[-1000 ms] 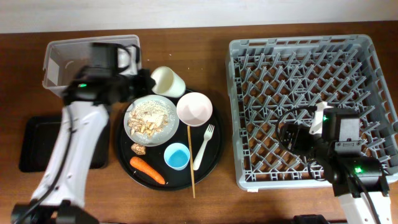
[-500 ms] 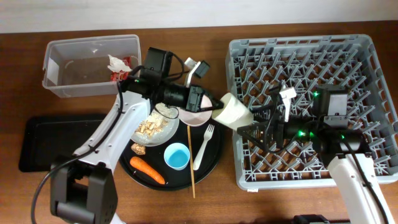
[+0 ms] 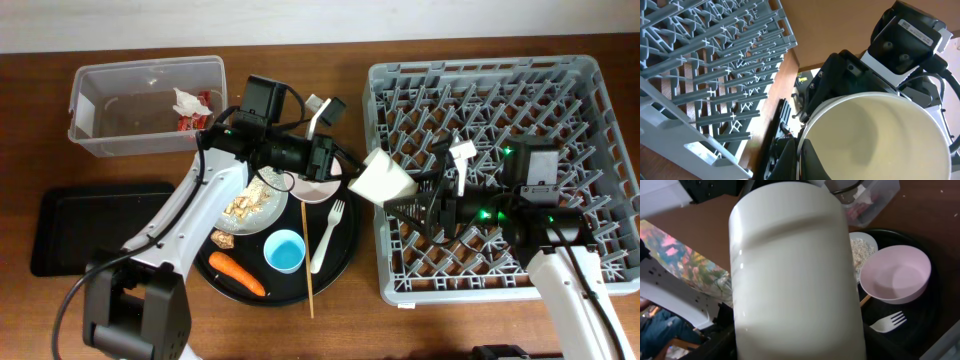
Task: Sort waste into correct bins and load items into the dishwasher rack
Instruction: 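Hand the white paper cup from the left gripper to the right gripper, then place the white cup upside down in the rack's right side with the right gripper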
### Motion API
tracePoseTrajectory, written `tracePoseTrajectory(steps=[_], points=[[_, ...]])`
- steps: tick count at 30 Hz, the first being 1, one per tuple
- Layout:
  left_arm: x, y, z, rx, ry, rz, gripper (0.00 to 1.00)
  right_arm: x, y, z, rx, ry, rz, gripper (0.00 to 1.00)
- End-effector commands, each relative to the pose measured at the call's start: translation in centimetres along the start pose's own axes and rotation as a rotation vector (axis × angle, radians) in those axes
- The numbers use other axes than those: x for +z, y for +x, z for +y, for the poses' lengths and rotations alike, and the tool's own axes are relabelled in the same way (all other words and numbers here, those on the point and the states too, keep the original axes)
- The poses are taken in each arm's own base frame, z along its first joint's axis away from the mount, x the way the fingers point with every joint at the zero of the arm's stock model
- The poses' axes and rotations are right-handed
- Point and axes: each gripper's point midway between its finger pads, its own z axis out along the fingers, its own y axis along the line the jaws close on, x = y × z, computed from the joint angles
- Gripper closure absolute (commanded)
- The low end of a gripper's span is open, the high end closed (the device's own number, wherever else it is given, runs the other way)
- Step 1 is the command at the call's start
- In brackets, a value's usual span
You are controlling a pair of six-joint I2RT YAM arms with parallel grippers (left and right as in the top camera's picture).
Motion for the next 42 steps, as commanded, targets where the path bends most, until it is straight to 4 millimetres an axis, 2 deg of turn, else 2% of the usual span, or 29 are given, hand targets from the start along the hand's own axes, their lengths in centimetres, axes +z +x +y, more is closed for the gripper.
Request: tracePoseTrajectory(steps=[1,5,6,7,9,11,12,13,14,17,18,19,20,21,23,28,32,37,42], points=[[0.2,-0.2,0.6,0.002,-0.037,-0.008,1.00,0.0,-0.6,1.2,-0.023,-0.054,-0.010,0.37],[0.0,-0.7,2.4,0.000,-0.142,-0.041,0.99,0.0,-0.6,1.0,-0.019,-0.041,-0.008,0.49],[-0.2,-0.8,3.0,-0.009,-0.172,-0.050,0.99,0.0,-0.5,1.0,-0.015,-0.041,-0.008,0.57],[-0.8,-0.9,4.4,-0.034,-0.244,-0.067,0.99,0.0,-0.5,1.0,-0.005,-0.039,-0.007,0.59],[-3.7,-0.4,9.2,-0.134,-0.513,-0.114,0.99,-0.1,0.2,-1.3,0.063,0.095,0.018,0.59],[-8.9,1.6,13.9,-0.277,-0.814,-0.135,1.00,-0.9,2.0,-4.6,0.133,0.302,0.076,0.60],[-12.4,3.2,15.7,-0.367,-0.949,-0.140,1.00,-1.9,3.2,-6.3,0.196,0.437,0.120,0.60],[-15.1,4.7,16.6,-0.450,-1.021,-0.142,1.00,-3.2,3.7,-7.1,0.231,0.533,0.152,0.61],[-17.8,6.1,17.3,-0.531,-1.072,-0.151,1.00,-5.5,4.0,-7.7,0.278,0.661,0.190,0.61],[-24.5,9.9,18.3,-0.739,-1.174,-0.198,1.00,-15.0,3.0,-6.9,0.502,1.029,0.170,0.61],[-25.7,10.6,18.4,-0.777,-1.185,-0.211,1.00,-18.5,2.9,-6.8,0.573,1.157,0.130,0.61],[-27.3,11.6,18.4,-0.836,-1.183,-0.236,1.00,-21.5,3.0,-6.9,0.628,1.257,0.087,0.62],[-28.0,12.1,18.4,-0.851,-1.182,-0.241,1.00,-24.1,3.5,-7.2,0.699,1.331,0.049,0.65],[-28.2,12.2,18.3,-0.858,-1.181,-0.244,1.00,-26.2,4.9,-8.3,0.820,1.368,0.025,0.65],[-28.4,11.9,17.5,-0.835,-1.186,-0.264,1.00,-28.2,7.4,-10.7,0.999,1.371,0.046,0.64],[-29.2,10.8,14.1,-0.743,-1.206,-0.354,1.00,-28.9,11.2,-15.9,1.192,1.308,0.148,0.63],[-29.2,10.6,13.6,-0.728,-1.207,-0.365,1.00,-30.2,12.2,-16.9,1.239,1.317,0.120,0.59],[-29.2,10.6,13.6,-0.728,-1.208,-0.365,1.00,-30.3,12.0,-17.2,1.228,1.325,0.110,0.54],[-29.2,10.6,13.6,-0.727,-1.208,-0.364,1.00,-30.4,11.4,-16.6,1.246,1.319,0.095,0.55]])
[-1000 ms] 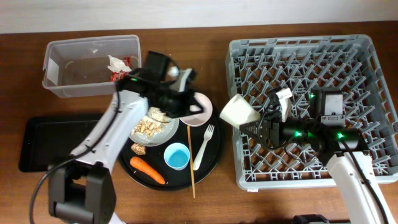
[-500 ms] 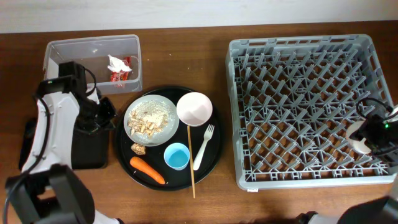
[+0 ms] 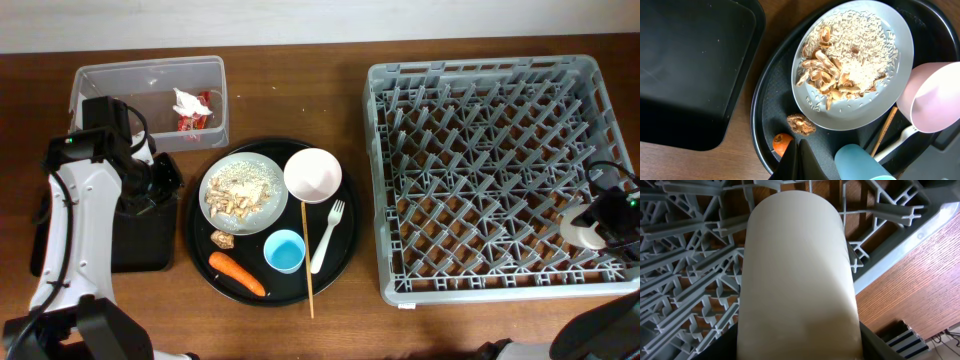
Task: Sort waste into correct bins and load items into the dishwasher rack
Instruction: 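Place the white cup upside down in the rack's right side with the right gripper, then grasp the blue cup with the left gripper and lift it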
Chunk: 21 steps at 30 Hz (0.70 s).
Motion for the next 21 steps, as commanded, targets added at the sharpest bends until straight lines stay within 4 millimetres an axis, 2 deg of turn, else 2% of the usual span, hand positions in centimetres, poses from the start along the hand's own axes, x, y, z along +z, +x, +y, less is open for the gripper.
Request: tracePoseTrajectory(steps=[1,4,7,8,9,11,13,14,15,16,17,18,19,20,21], points=[[-0.5,0.1,0.0,0.027,-0.003,-0.017,1.00,-0.9,-0.8,0.0,0.027,0.000,-0.008,0.55],[-0.5,0.0,0.0,0.030,-0.007,-0.018,1.00,-1.5,-1.1,0.1,0.026,-0.001,-0.023,0.55],[-0.5,0.0,0.0,0.030,-0.007,-0.018,1.00,-0.7,-1.2,0.0,0.025,-0.001,-0.023,0.54],[-0.5,0.1,0.0,0.030,-0.007,-0.017,1.00,-0.1,-1.1,0.0,0.025,0.000,-0.019,0.29],[-0.5,0.1,0.0,0.030,-0.008,-0.016,1.00,0.2,-1.2,0.0,0.025,-0.001,-0.021,0.11],[-0.5,0.1,0.0,0.029,-0.008,-0.015,1.00,0.3,-1.2,0.0,0.025,-0.002,-0.023,0.04],[-0.5,0.2,0.1,0.029,-0.008,-0.013,1.00,0.3,-1.1,1.0,0.022,-0.058,-0.015,0.04],[-0.5,0.2,0.1,0.029,-0.008,-0.012,1.00,0.2,-0.8,2.1,-0.001,-0.125,-0.002,0.04],[-0.5,0.2,0.0,0.029,-0.007,-0.011,1.00,-0.2,-0.3,4.4,-0.074,-0.254,0.013,0.05],[-0.5,0.5,-0.6,0.040,0.010,-0.001,1.00,-0.9,0.7,7.3,-0.179,-0.390,0.033,0.06],[-0.3,1.0,-1.6,0.080,0.014,0.007,0.98,-1.7,2.6,10.7,-0.333,-0.482,0.056,0.06],[0.1,1.9,-3.5,0.144,0.021,0.020,0.92,-2.0,4.3,12.7,-0.446,-0.491,0.070,0.06],[0.5,3.5,-5.8,0.240,0.026,0.043,0.88,-2.3,7.0,15.3,-0.591,-0.473,0.093,0.05],[0.8,5.5,-7.5,0.323,0.017,0.076,0.79,-2.3,8.7,16.7,-0.675,-0.456,0.111,0.05],[1.0,6.4,-8.3,0.356,0.016,0.092,0.78,-2.2,9.6,17.3,-0.717,-0.442,0.125,0.05]])
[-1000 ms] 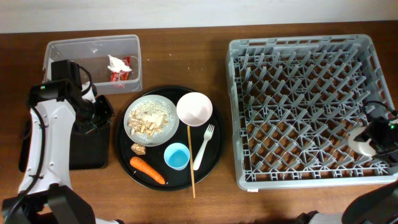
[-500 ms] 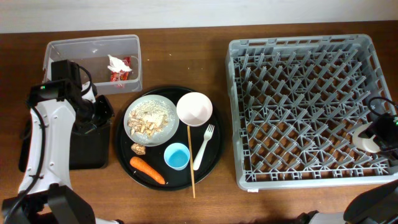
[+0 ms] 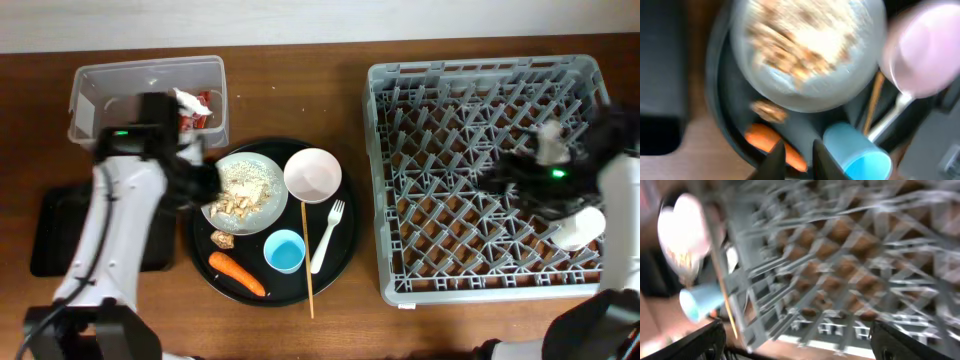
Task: Sort waste into correct bins and load items into the dishwasher rack
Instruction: 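Grasp the blue cup with the left gripper and lift it, then hand the blue cup from the left gripper to the right gripper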
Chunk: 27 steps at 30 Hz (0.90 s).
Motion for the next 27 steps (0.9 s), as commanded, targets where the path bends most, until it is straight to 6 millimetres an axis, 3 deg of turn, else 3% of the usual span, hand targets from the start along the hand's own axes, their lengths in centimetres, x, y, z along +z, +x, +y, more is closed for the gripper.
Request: tracePoseTrajectory(steps=[1,2,4,7,9,10,11,12,13,14,15,16,17,18,19,21,24,27], points=[[0.8,4.0,-5.4,0.215,0.010,0.067,0.77,0.9,1.5,3.7,-0.184,0.025,0.046,0.05],[1.3,5.1,-6.3,0.259,0.009,0.089,0.71,1.1,1.7,3.8,-0.200,0.039,0.056,0.05],[3.1,7.6,-7.2,0.313,-0.007,0.143,0.70,1.3,1.8,4.0,-0.207,0.043,0.062,0.05],[6.1,9.5,-6.0,0.293,-0.034,0.191,0.70,1.3,1.8,4.0,-0.206,0.043,0.064,0.04],[7.1,9.7,-5.2,0.294,-0.062,0.190,0.70,1.3,1.9,4.0,-0.205,0.043,0.065,0.04],[7.8,10.1,-4.5,0.293,-0.082,0.196,0.75,1.3,1.9,4.0,-0.205,0.043,0.065,0.04],[8.2,10.5,-4.1,0.291,-0.088,0.207,0.92,1.3,1.9,4.0,-0.205,0.043,0.065,0.04],[8.2,10.5,-4.1,0.291,-0.086,0.205,1.00,1.3,1.9,4.0,-0.205,0.043,0.065,0.04],[7.6,9.7,-4.9,0.291,-0.060,0.181,1.00,1.3,1.9,3.9,-0.206,0.046,0.065,0.04],[5.7,8.2,-6.8,0.299,0.032,0.139,1.00,1.2,1.8,3.6,-0.206,0.067,0.066,0.03],[2.4,6.0,-9.4,0.329,0.193,0.076,1.00,1.2,1.8,3.6,-0.207,0.068,0.066,0.00],[0.6,4.7,-10.3,0.331,0.271,0.035,1.00,1.2,1.8,3.6,-0.207,0.066,0.065,0.01],[-3.8,2.4,-12.9,0.379,0.519,-0.045,1.00,1.3,1.6,4.7,-0.240,0.002,0.051,0.01],[-5.8,1.8,-14.5,0.406,0.685,-0.075,1.00,1.3,1.4,6.3,-0.300,-0.091,0.032,0.01],[-8.7,1.4,-17.2,0.494,0.930,-0.115,1.00,0.4,1.0,10.5,-0.460,-0.337,-0.046,0.01],[-9.6,1.1,-19.3,0.581,1.079,-0.129,1.00,-1.7,2.0,16.6,-0.679,-0.667,-0.143,0.01],[-10.1,3.0,-21.6,0.639,1.275,-0.016,1.00,-0.4,4.6,21.6,-0.886,-0.782,-0.105,0.07],[-9.8,4.7,-23.0,0.672,1.297,0.037,1.00,0.0,5.9,24.0,-0.995,-0.842,-0.103,0.08]])
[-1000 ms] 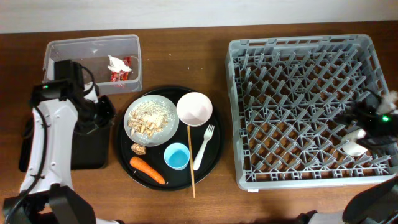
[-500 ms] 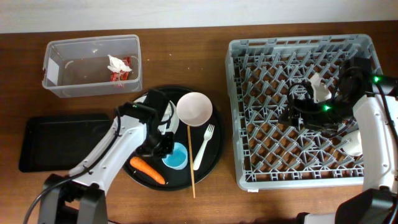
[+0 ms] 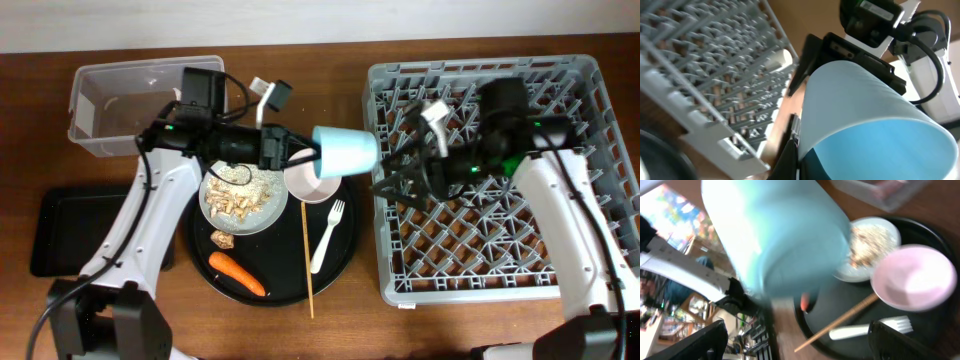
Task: Sort waste into correct bins and load items into the dishwasher rack
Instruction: 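Hand the blue cup from the left gripper to the right gripper, then place the blue cup upside down in the rack with the right gripper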
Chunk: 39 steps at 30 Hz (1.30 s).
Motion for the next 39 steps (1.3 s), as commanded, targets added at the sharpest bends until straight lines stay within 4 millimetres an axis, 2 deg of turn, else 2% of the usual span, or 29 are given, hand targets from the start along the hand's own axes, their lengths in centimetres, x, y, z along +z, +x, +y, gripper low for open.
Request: tracePoseTrajectory(steps=[1,4,7,10,11,12,15,16,17,18,19,20,21,22,23,25,26,27,28,29,31,33,35,37,38,39], points=[[1.9,1.1,-2.5,0.031,0.127,0.060,1.00,0.8,-1.5,2.6,-0.106,-0.103,-0.053,0.07],[2.5,1.4,-2.8,0.034,0.136,0.078,1.00,0.9,-2.2,2.9,-0.149,-0.126,-0.080,0.11],[2.6,1.4,-2.0,0.031,0.086,0.075,1.00,0.9,-2.5,2.8,-0.176,-0.120,-0.090,0.18],[2.8,1.4,-0.8,0.024,0.028,0.074,1.00,0.9,-2.7,2.7,-0.187,-0.118,-0.093,0.34],[2.8,1.4,-0.6,0.019,0.025,0.074,1.00,0.9,-2.7,2.7,-0.187,-0.119,-0.093,0.45],[2.9,1.4,-0.4,0.019,0.011,0.073,1.00,0.9,-2.7,2.7,-0.187,-0.119,-0.093,0.52],[2.9,1.3,-0.1,0.025,-0.006,0.070,1.00,0.9,-2.6,2.7,-0.187,-0.119,-0.092,0.54],[2.9,1.3,0.0,0.024,-0.007,0.070,0.94,0.9,-2.6,2.7,-0.187,-0.119,-0.092,0.54],[2.8,1.3,0.0,0.023,-0.008,0.069,0.79,0.9,-2.6,2.7,-0.186,-0.117,-0.091,0.55],[2.4,1.3,1.0,0.002,-0.060,0.063,0.67,1.0,-2.2,1.7,-0.142,-0.062,-0.057,0.58],[1.5,1.9,3.7,-0.063,-0.214,0.065,0.63,0.7,-1.2,-0.7,-0.039,0.066,0.003,0.60],[-1.4,4.2,8.9,-0.176,-0.543,0.107,0.62,-0.3,0.2,-3.7,0.089,0.240,0.066,0.62],[-3.8,5.9,11.4,-0.231,-0.742,0.150,0.62,-1.7,1.1,-5.3,0.159,0.353,0.103,0.63],[-7.0,7.7,13.4,-0.287,-0.946,0.199,0.62,-4.0,1.8,-6.4,0.234,0.469,0.134,0.63],[-9.8,9.1,14.5,-0.346,-1.105,0.229,0.62,-7.4,2.4,-7.7,0.339,0.631,0.146,0.64],[-13.4,10.7,15.1,-0.404,-1.262,0.275,0.62,-13.5,3.0,-8.9,0.496,0.892,0.130,0.66],[-13.9,11.0,15.1,-0.421,-1.267,0.275,0.62,-16.6,3.5,-9.3,0.564,1.016,0.116,0.67],[-14.2,10.9,15.2,-0.428,-1.270,0.267,0.62,-20.7,4.7,-10.0,0.675,1.183,0.075,0.68],[-14.1,10.8,15.2,-0.425,-1.270,0.261,0.62,-23.1,5.8,-10.4,0.747,1.255,0.046,0.70],[-14.1,10.7,15.3,-0.421,-1.270,0.256,0.62,-26.1,7.8,-11.6,0.868,1.320,0.009,0.70],[-14.1,10.7,15.3,-0.422,-1.269,0.257,0.62,-28.5,10.2,-13.7,0.975,1.339,-0.006,0.70],[-14.1,10.7,15.3,-0.422,-1.269,0.257,0.62,-29.6,11.8,-15.3,1.033,1.348,0.000,0.70],[-13.9,10.7,15.2,-0.423,-1.262,0.257,0.62,-32.5,15.2,-17.6,1.169,1.461,0.014,0.70],[-13.9,10.7,15.3,-0.422,-1.262,0.256,0.62,-32.7,16.0,-18.8,1.192,1.452,0.014,0.69],[-13.9,10.7,15.3,-0.422,-1.262,0.257,0.62,-32.5,16.4,-19.2,1.203,1.443,0.028,0.64],[-13.9,10.7,15.2,-0.423,-1.262,0.257,0.62,-32.3,16.8,-19.7,1.213,1.436,0.040,0.53]])
